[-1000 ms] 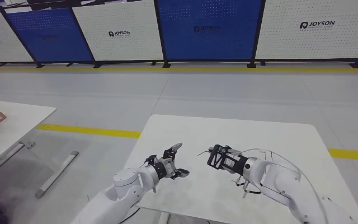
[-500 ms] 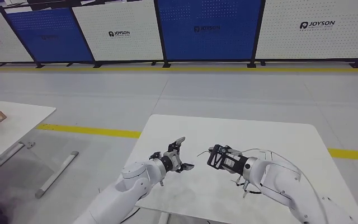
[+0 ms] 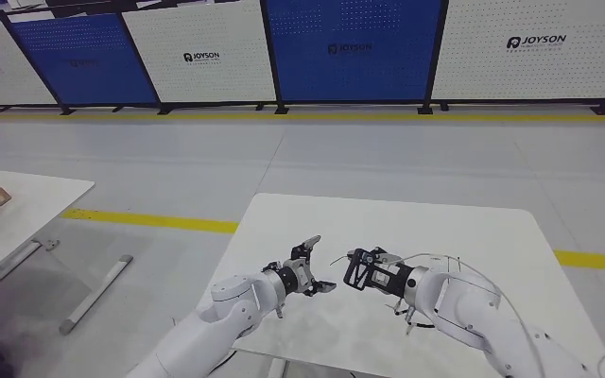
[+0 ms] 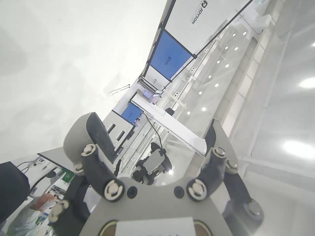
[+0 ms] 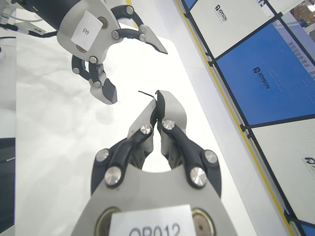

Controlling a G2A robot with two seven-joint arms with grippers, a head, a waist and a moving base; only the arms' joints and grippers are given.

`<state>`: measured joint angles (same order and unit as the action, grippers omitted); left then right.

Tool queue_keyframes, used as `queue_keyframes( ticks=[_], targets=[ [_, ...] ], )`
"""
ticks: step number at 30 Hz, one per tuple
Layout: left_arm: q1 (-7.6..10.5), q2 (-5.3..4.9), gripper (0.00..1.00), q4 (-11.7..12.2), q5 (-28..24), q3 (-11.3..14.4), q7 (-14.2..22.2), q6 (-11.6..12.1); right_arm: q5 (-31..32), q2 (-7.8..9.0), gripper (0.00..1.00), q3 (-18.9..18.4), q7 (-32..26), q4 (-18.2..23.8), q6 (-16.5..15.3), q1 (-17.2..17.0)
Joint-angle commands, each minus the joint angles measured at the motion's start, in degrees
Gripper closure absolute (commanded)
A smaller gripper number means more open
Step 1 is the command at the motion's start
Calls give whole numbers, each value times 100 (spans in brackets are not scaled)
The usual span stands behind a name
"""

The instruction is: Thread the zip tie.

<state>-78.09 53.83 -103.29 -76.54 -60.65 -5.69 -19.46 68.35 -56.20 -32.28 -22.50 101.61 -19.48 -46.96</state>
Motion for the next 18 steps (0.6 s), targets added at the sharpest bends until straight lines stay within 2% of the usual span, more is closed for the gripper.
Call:
queue_keyframes(
  ticks=[1,6,9,13,14,15,16,18],
  targets=[
    [29,8,0,13,-11,2,-41,12,-34,-54,100,92,111,-159,0,65],
    [29,8,0,13,-11,2,-41,12,-34,-54,100,92,111,-159,0,65],
    [5,30,0,50,-245,21,155,-2,-34,-54,100,92,111,-159,0,65],
    [85,32,1,113,-615,111,288,-2,-34,-54,100,92,111,-159,0,65],
    [115,30,24,127,-665,125,266,-2,-34,-54,100,92,111,-159,0,65],
    [139,28,36,139,-714,140,243,-2,-34,-54,100,92,111,-159,0,65],
    [165,27,55,156,-778,164,217,-2,-34,-54,100,92,111,-159,0,65],
    [210,21,63,179,-830,197,191,-2,-34,-54,100,92,111,-159,0,65]
  ],
)
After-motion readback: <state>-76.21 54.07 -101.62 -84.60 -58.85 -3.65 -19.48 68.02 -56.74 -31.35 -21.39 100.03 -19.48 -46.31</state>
